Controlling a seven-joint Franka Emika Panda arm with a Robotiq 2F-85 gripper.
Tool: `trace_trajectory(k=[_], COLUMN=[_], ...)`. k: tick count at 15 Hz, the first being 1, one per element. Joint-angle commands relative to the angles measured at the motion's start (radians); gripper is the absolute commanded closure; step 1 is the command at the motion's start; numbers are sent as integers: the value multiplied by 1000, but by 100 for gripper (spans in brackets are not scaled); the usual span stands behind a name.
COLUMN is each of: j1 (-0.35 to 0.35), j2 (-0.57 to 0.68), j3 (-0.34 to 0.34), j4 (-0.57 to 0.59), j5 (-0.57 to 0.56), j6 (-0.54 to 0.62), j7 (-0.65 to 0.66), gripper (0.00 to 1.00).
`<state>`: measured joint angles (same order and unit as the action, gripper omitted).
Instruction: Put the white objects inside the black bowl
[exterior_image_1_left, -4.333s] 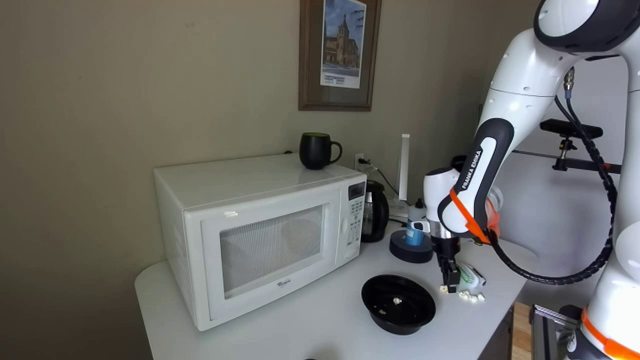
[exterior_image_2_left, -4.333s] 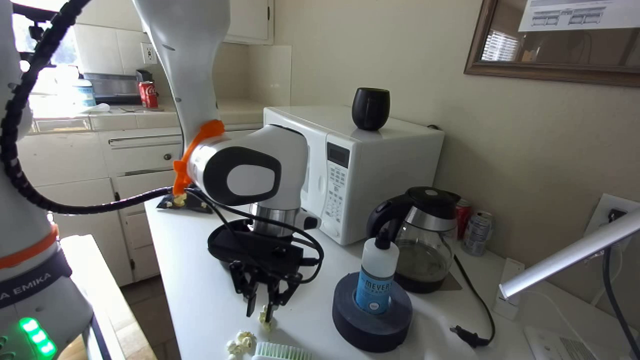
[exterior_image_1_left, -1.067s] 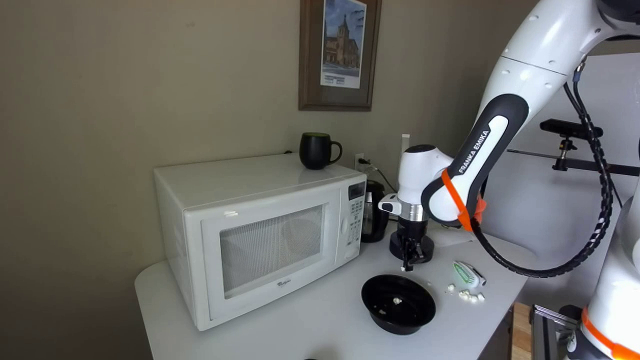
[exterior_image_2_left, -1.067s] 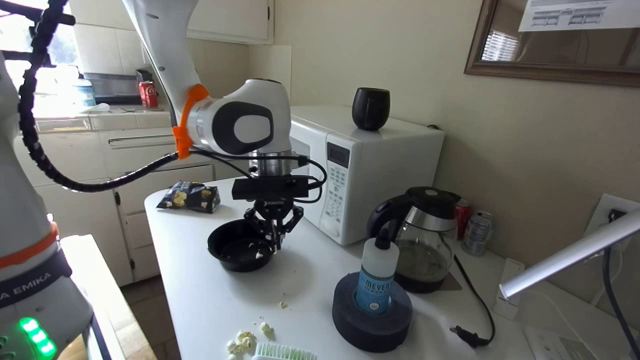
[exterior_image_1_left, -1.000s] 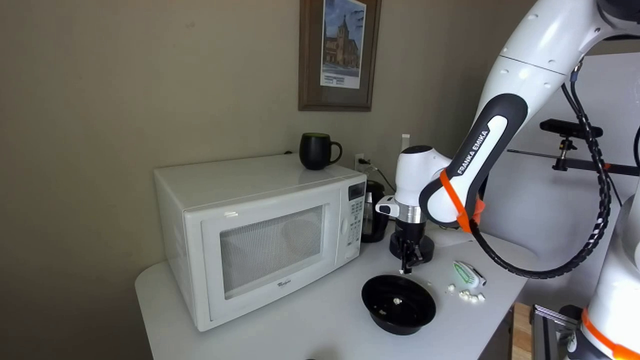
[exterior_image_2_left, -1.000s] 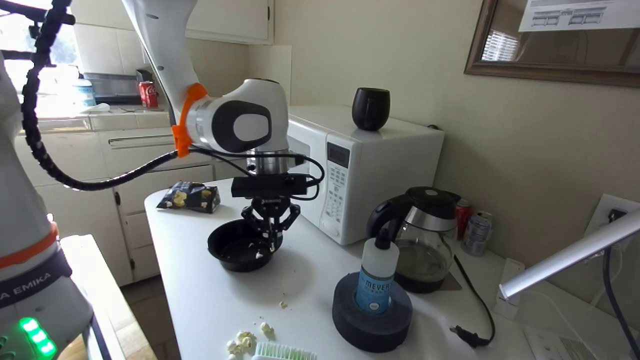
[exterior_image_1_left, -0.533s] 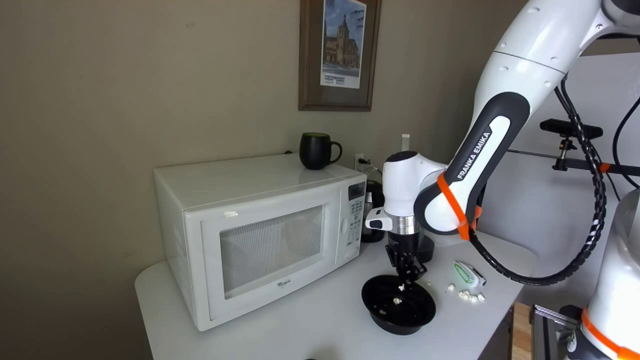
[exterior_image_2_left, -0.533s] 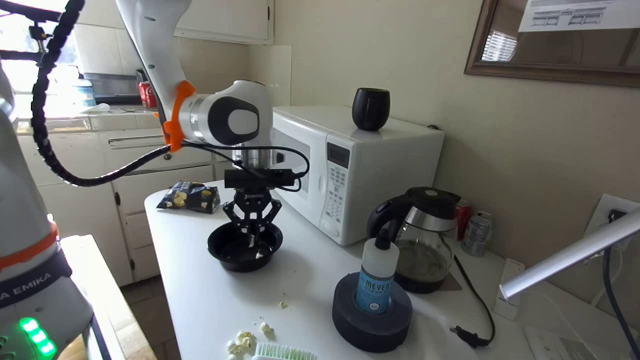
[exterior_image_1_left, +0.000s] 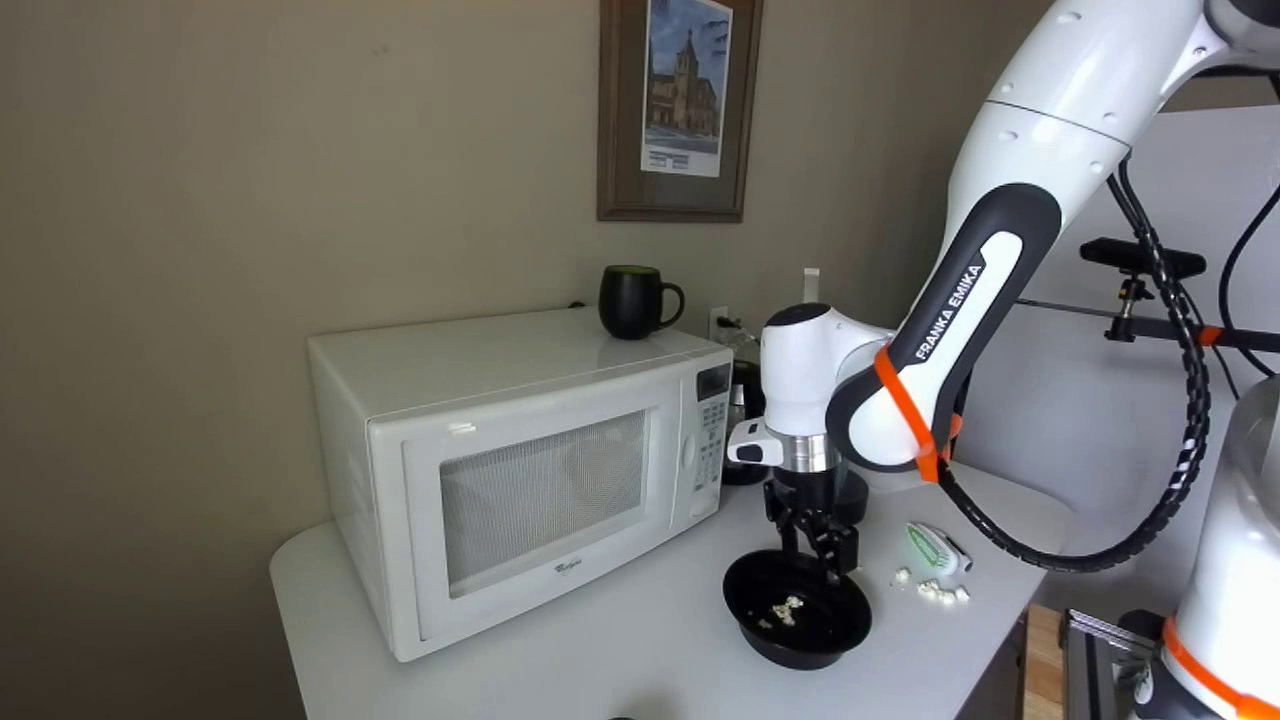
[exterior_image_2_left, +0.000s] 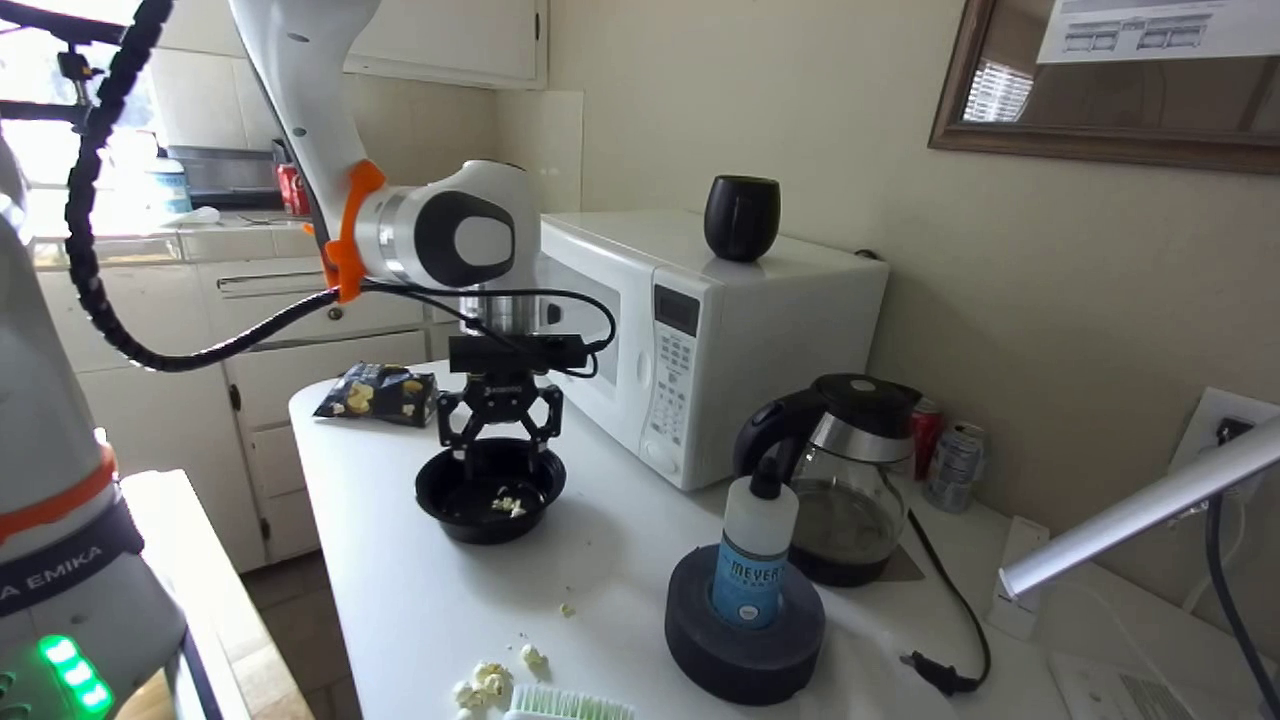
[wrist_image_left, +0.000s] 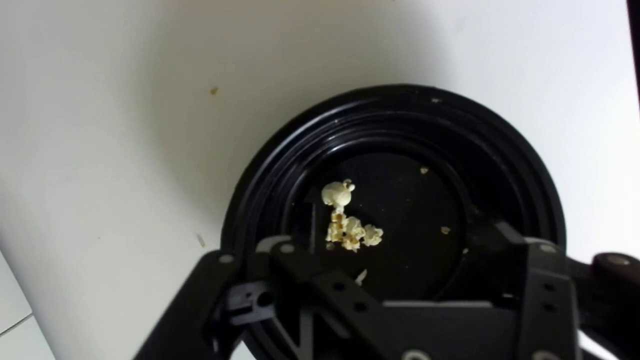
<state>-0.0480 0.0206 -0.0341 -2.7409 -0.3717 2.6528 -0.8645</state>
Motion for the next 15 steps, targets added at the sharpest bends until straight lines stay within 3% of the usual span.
trace_trajectory(k=[1, 4, 5, 9, 12, 15], j1=[-31, -84, -108, -227, -275, -289], j2=[-71, -106, -142, -92, -22, 62], j3=[-35, -97, -124, -228, -288, -305], j4=[-43, -24, -50, -5, -5, -9], j5=[23, 109, 103, -7, 56, 147], j6=[42, 9, 8, -7, 66, 130], j7=[62, 27, 43, 147, 171, 192], gripper=[0, 0, 0, 0, 0, 0])
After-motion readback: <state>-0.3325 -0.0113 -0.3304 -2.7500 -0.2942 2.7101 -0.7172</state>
